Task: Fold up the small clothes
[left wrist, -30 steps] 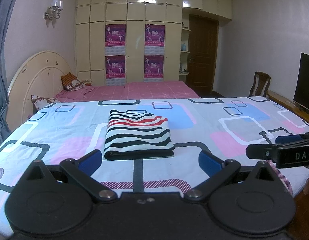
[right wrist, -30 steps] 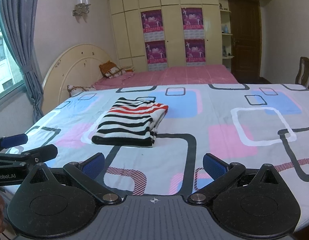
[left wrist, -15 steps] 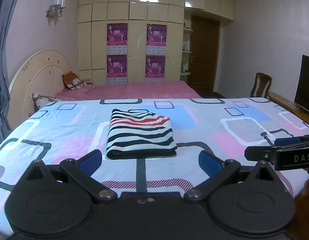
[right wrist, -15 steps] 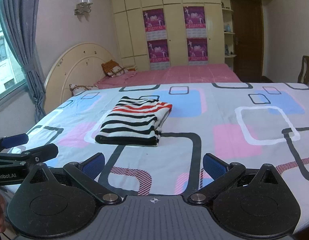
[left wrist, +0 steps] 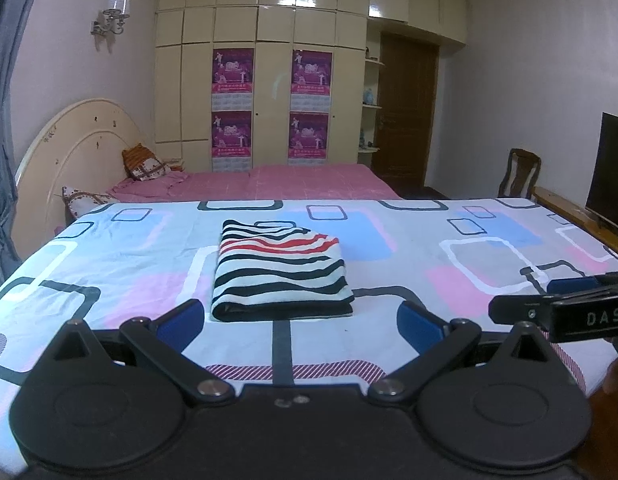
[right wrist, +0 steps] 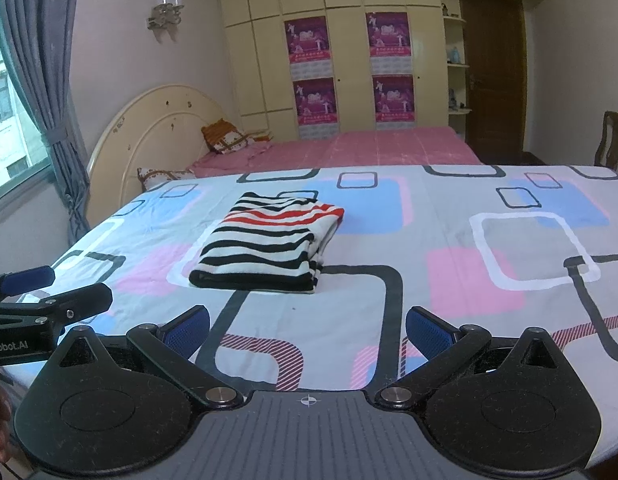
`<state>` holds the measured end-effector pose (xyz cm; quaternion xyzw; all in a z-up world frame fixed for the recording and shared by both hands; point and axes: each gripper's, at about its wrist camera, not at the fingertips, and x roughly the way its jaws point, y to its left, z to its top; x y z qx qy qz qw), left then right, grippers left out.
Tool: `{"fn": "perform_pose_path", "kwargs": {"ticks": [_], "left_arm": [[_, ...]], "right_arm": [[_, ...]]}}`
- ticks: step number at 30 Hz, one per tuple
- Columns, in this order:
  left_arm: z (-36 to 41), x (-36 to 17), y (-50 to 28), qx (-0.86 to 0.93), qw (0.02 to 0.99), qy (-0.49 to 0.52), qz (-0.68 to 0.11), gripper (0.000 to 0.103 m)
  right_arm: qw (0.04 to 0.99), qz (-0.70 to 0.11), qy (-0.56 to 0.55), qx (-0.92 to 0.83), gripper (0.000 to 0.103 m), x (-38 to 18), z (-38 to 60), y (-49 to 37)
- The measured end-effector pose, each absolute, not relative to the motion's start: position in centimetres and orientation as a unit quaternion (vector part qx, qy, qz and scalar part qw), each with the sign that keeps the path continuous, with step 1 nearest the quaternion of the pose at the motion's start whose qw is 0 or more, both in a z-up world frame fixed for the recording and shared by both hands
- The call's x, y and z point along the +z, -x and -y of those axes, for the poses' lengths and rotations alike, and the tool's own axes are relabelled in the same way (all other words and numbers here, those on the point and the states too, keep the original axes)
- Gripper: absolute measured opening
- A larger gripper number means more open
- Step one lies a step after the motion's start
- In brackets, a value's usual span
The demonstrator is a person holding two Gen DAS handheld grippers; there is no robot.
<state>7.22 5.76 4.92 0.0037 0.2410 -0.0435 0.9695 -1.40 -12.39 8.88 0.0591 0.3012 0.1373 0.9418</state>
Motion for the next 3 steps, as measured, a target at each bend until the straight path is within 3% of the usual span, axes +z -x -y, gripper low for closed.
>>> {"fn": "perform_pose_path", "kwargs": {"ticks": [3], "left_arm": [[-5.5, 4.89, -7.18, -0.041, 0.97, -0.009, -0.24, 0.103]], "right_arm": [[0.942, -0.3, -0.059, 0.138, 0.103, 8.96, 12.31, 1.33]]}}
